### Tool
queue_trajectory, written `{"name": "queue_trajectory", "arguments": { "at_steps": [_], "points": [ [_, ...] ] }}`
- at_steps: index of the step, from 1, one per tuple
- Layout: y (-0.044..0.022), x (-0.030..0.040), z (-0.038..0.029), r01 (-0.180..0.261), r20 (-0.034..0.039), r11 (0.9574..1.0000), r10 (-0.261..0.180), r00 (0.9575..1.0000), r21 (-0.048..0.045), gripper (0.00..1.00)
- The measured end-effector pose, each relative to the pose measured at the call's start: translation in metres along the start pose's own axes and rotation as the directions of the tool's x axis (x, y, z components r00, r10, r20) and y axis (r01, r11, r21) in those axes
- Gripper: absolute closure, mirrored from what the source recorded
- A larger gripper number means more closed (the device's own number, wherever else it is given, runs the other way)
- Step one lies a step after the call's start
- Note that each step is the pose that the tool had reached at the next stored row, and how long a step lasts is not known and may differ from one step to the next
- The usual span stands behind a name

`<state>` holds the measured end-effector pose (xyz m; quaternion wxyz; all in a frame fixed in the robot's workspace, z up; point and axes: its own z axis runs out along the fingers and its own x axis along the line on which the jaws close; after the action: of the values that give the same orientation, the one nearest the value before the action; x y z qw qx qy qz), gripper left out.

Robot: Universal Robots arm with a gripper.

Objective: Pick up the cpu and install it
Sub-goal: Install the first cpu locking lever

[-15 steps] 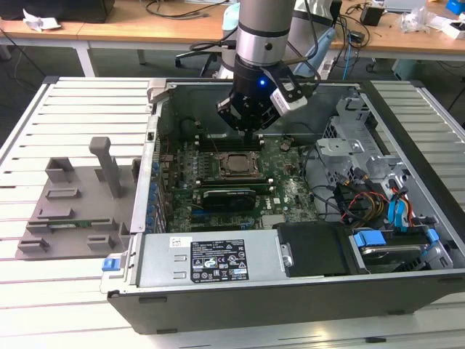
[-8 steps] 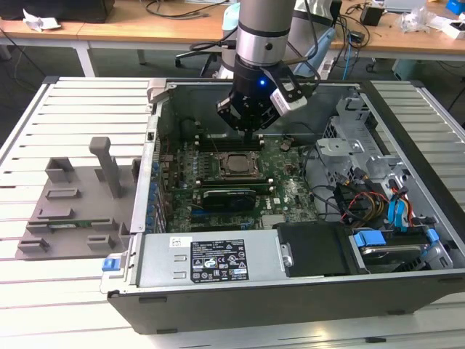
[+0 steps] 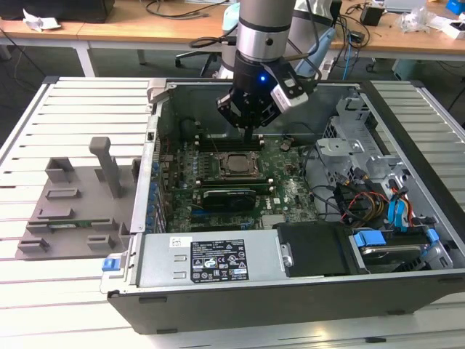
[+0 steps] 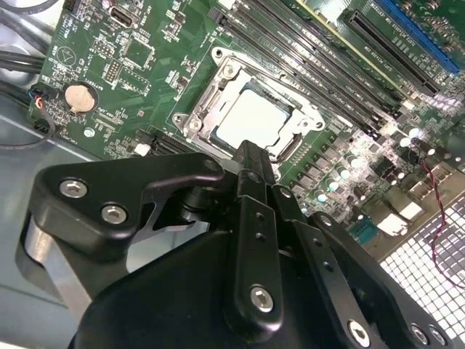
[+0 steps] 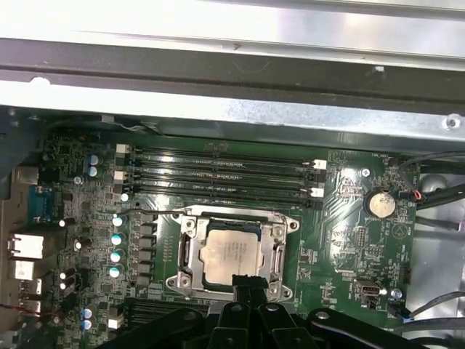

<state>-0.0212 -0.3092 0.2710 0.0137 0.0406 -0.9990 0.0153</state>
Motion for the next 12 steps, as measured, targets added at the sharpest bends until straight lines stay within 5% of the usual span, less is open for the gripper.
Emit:
{"name": "queue_trajectory", "arguments": {
  "at_steps": [12],
  "points": [
    [-0.0001, 0.0001, -0.005, 0.0, 0.0, 1.0, 0.0, 1.0, 0.0001, 0.89]
  ]
}}
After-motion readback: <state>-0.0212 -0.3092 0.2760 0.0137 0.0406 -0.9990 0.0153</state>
